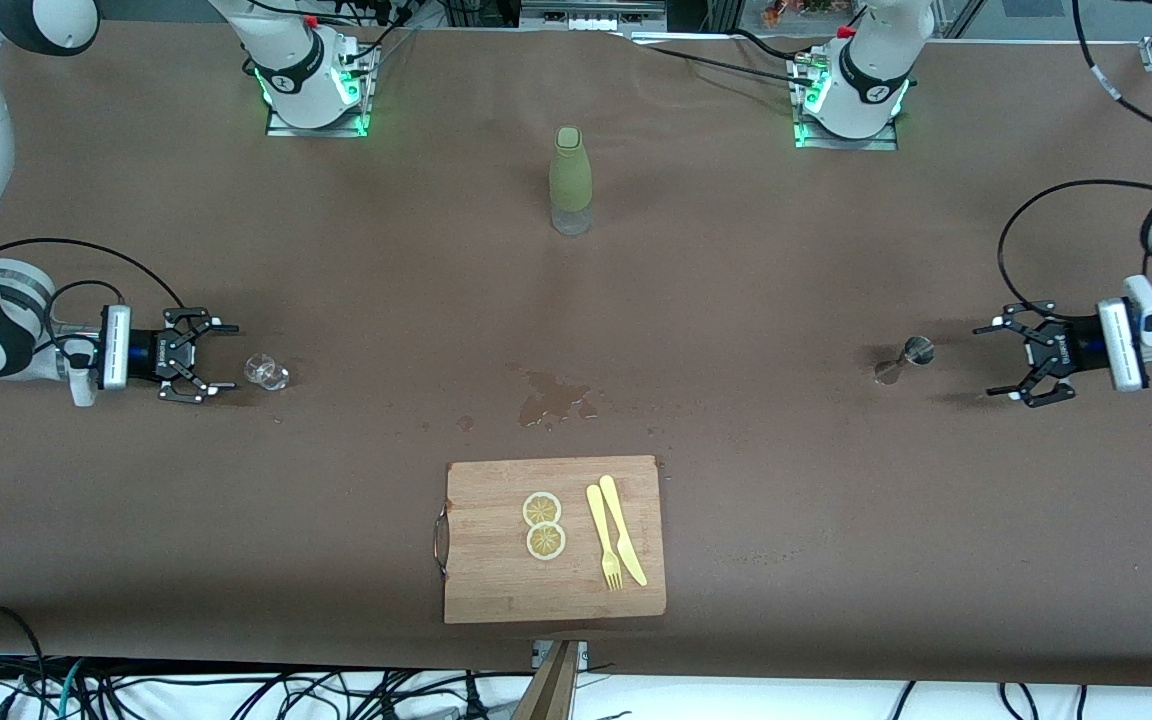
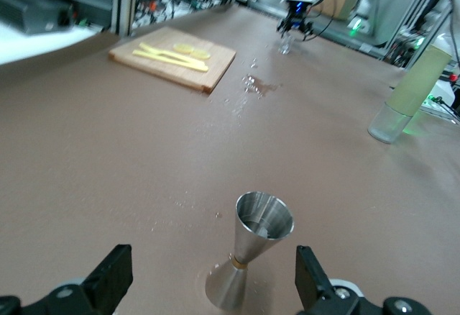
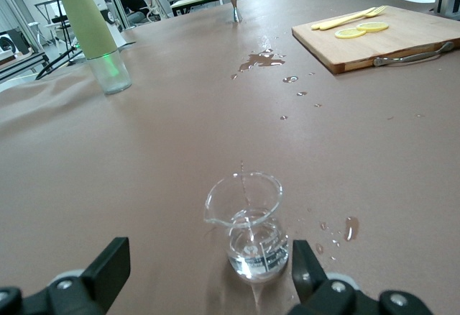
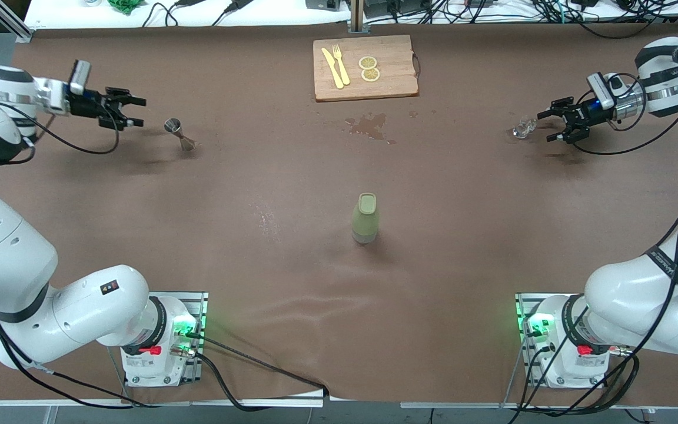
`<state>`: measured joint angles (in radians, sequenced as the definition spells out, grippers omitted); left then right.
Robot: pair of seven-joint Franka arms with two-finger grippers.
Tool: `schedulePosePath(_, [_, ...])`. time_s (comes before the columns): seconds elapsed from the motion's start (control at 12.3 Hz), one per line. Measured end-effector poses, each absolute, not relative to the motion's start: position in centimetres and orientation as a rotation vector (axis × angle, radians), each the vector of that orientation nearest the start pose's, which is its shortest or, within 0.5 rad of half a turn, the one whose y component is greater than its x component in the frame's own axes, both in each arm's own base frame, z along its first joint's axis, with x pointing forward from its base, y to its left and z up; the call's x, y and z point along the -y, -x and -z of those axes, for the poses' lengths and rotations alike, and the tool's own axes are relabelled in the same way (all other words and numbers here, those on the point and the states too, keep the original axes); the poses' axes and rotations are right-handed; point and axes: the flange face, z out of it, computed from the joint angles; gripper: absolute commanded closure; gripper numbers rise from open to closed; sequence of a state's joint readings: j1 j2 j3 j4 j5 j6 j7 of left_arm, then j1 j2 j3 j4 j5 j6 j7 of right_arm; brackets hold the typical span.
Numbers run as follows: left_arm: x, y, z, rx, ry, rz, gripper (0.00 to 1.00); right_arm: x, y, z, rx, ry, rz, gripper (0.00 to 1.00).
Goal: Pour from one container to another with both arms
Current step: 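Lower the right gripper to the glass beaker while the left gripper reaches the jigger, then grasp the glass beaker with the right gripper while the left gripper grasps the jigger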
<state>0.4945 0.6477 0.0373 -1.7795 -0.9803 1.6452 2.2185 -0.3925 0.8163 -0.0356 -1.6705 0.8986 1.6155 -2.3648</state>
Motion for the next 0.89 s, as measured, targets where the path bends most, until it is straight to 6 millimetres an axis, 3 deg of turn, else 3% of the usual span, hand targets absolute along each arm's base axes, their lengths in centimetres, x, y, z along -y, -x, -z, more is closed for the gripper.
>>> schedulePosePath(0.16, [-22.2, -54.8, -16.2, 1.23, -1.706, -0.926, 0.0, 16.6, -57.6, -11.6, 1.413, 1.566, 0.744, 0.0])
schedulePosePath(0.49, [-22.1, -54.4, -14.5, 1.308, -1.611, -1.037, 0.0, 15.2, -58.4, -10.6, 1.419, 1.55, 0.744, 0.0])
schedulePosePath(0.89, [-20.0, -53.9, -10.7, 1.34, -1.529, -1.074, 0.0, 13.6, -58.6, -9.6, 1.415, 1.542, 0.738, 0.0])
